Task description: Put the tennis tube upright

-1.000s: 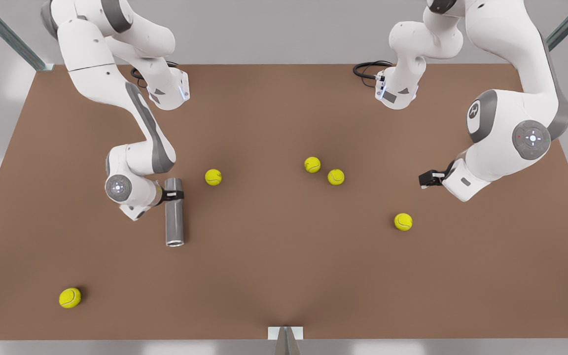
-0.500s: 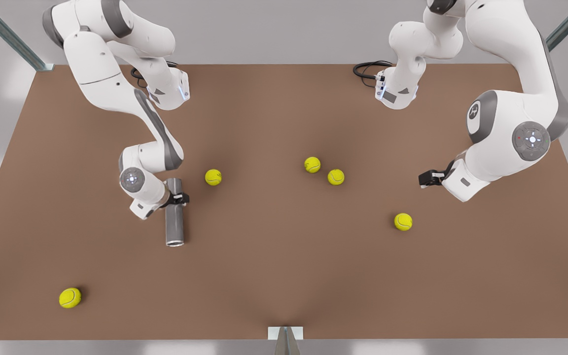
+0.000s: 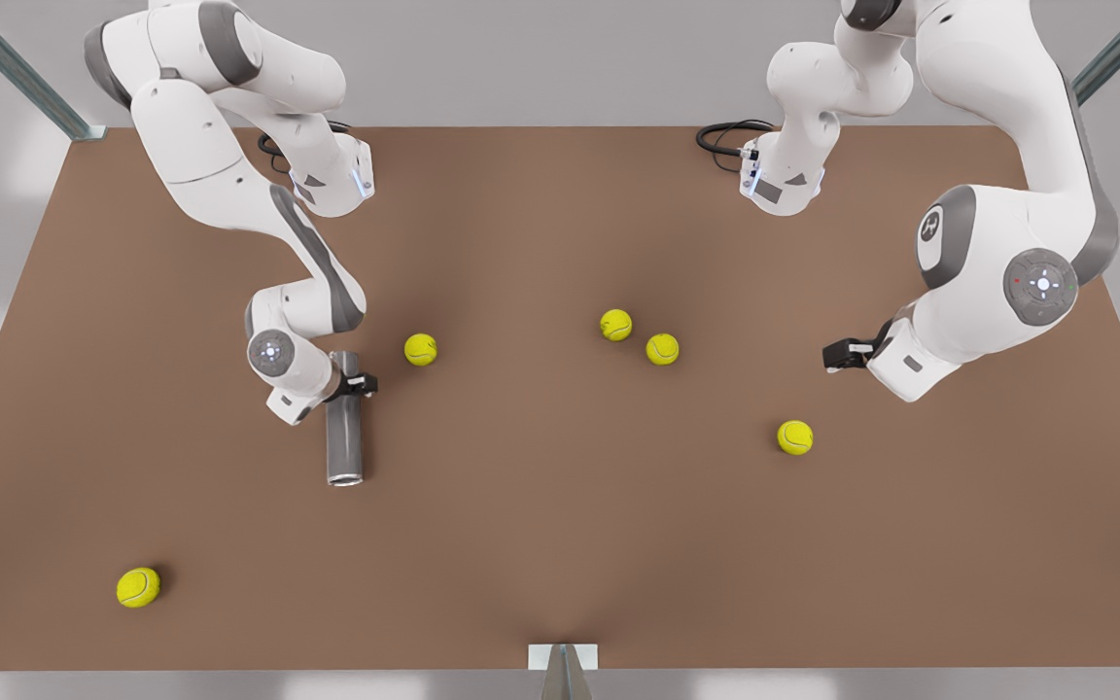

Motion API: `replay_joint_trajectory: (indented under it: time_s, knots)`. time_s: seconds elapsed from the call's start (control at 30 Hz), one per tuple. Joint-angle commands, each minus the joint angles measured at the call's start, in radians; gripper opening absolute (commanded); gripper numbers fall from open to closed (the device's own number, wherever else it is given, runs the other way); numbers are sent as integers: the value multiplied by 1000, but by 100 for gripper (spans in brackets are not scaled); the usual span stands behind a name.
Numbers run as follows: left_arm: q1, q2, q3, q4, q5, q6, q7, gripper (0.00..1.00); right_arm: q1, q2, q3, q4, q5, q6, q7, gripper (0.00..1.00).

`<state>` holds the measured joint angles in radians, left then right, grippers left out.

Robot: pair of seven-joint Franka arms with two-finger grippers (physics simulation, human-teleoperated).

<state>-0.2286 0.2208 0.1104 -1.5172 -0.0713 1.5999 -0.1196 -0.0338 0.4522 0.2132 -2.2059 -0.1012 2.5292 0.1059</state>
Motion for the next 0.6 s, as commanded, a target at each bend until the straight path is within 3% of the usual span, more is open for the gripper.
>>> replay_joint_trajectory:
  time_s: [0.0, 0.37, 0.5, 0.57]
  knots:
    - [0, 0, 0, -1, 1, 0, 0, 100, 0, 3, 0, 0, 0, 3, 0, 100]
    - [0, 6, 0, -1, -1, 0, 0, 100, 2, 25, -8, 6, 0, 6, 0, 100]
    - [0, 8, 0, -1, 1, 0, 0, 100, -2, 25, -8, 6, 0, 6, -2, 88]
    - [0, 9, 0, -1, 1, 2, 0, 100, 3, 23, -8, 9, 0, 5, -2, 88]
